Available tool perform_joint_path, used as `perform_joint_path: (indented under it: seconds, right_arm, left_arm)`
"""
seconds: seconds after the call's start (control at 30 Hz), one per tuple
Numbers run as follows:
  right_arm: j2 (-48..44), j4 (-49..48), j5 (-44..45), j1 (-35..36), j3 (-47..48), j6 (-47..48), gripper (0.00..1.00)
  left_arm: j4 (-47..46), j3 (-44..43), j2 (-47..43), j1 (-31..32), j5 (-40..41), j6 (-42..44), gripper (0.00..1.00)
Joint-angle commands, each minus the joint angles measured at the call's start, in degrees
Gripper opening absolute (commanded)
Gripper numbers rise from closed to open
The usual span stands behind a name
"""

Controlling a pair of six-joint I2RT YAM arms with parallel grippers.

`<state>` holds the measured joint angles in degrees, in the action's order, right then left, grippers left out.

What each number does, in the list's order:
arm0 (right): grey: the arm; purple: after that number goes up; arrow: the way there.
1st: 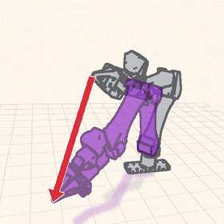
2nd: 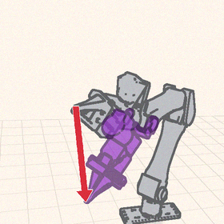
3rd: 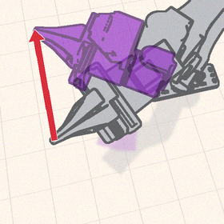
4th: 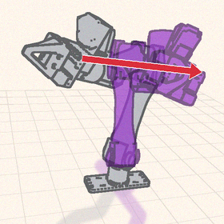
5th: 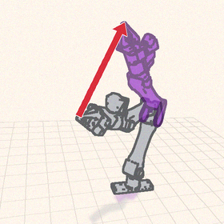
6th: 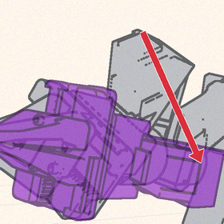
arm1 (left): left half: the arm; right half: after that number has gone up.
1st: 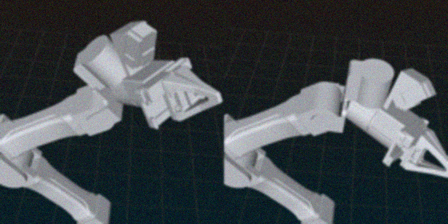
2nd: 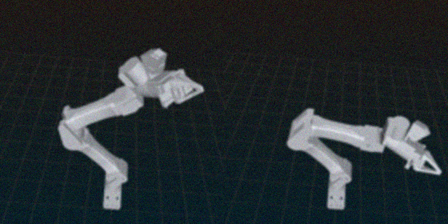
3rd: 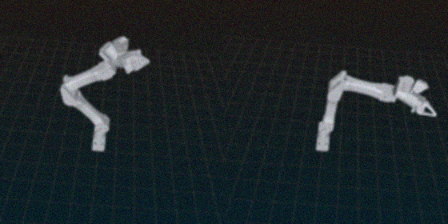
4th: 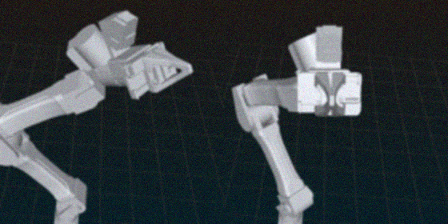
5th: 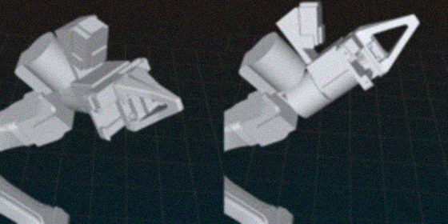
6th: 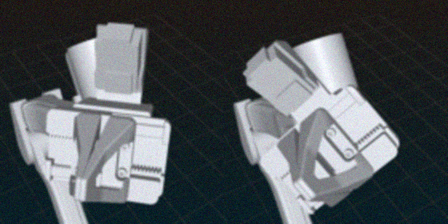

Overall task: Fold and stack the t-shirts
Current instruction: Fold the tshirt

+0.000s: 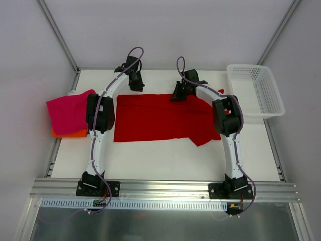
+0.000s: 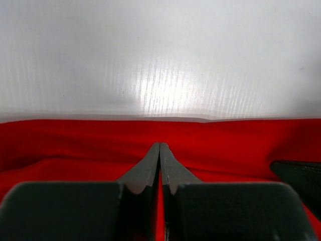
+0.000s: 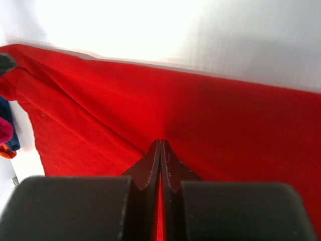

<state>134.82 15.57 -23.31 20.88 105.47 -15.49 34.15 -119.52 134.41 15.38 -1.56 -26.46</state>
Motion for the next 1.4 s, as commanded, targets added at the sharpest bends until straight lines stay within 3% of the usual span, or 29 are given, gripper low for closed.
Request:
perform_joint_path:
  seconds: [0.0, 0.5, 1.37]
  right_arm:
    - [-1.1, -2.1, -0.9, 0.0, 3.0, -1.1, 0.00]
    - [-6.1, -2.2, 1.1, 1.2, -6.7, 0.6, 0.00]
    - [-19.4, -2.6, 4.0, 3.1, -22.0, 2.6, 0.01]
  left_arm:
    - [-0.6, -1.8, 0.8, -0.1, -2.0, 0.5, 0.00]
    - [-1.2, 0.1, 4.4, 1.1, -4.1, -0.9, 0.00]
    - [-1.1, 4.1, 2.6, 0.9, 0.9, -1.4, 0.00]
